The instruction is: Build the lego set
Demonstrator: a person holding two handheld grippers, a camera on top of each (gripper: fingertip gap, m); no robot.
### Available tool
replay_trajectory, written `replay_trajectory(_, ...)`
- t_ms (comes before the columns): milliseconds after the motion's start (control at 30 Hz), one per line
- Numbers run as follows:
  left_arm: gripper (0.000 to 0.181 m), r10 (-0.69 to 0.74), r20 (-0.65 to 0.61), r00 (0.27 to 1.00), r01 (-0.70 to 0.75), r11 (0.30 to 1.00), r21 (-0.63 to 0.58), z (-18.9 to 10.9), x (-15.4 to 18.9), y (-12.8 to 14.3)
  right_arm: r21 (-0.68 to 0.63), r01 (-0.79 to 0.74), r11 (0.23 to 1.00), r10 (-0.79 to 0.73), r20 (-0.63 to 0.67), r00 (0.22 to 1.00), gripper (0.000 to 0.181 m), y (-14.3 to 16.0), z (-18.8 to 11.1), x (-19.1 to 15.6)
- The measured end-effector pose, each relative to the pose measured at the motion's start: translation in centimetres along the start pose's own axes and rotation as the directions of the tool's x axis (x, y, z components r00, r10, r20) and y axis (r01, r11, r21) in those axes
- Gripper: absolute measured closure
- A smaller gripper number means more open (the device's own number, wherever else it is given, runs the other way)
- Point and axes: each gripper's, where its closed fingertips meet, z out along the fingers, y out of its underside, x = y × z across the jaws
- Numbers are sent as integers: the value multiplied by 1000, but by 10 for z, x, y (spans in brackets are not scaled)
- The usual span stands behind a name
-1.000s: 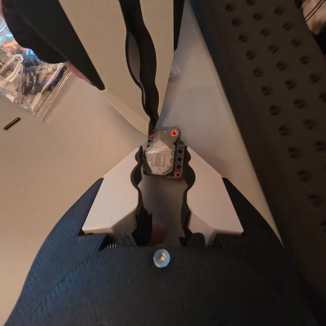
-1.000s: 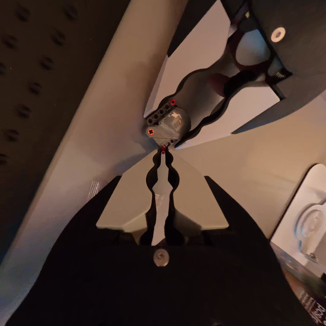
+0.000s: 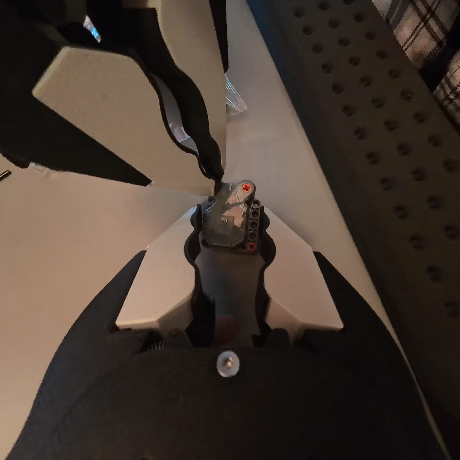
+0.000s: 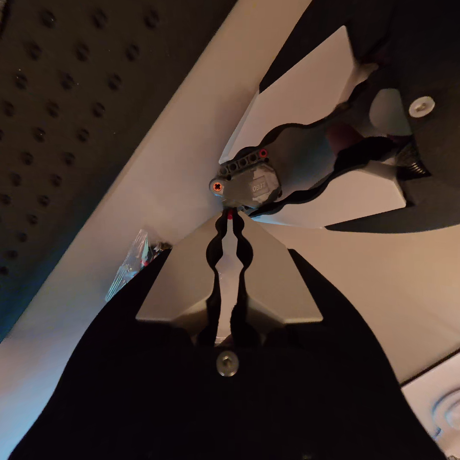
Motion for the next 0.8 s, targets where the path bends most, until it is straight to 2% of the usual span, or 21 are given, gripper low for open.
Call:
replay_trajectory(100, 137, 0, 0, 1000, 0, 1000, -1, 0, 0, 0, 22, -5, 1000, 5, -6, 1000, 180, 0, 0, 0)
replay_trajectory(267, 137, 4, 1, 1000, -4, 1000, 2, 1, 0, 0, 140, -66, 988, 65, 9, 998, 179, 1, -1, 1)
replay_trajectory(533, 137, 2, 4, 1000, -2, 1000, 11, 2, -2, -1, 239, -133, 962, 145, -36, 989, 179, 5, -2, 2)
replay_trajectory(700, 137, 2, 2, 1000, -2, 1000, 13, 2, -2, -1, 192, -107, 976, 126, -88, 988, 179, 5, -1, 2)
replay_trajectory(800, 137, 3, 0, 1000, -3, 1000, 14, 3, -2, -1, 100, -68, 993, 80, -130, 988, 179, 6, -1, 1)
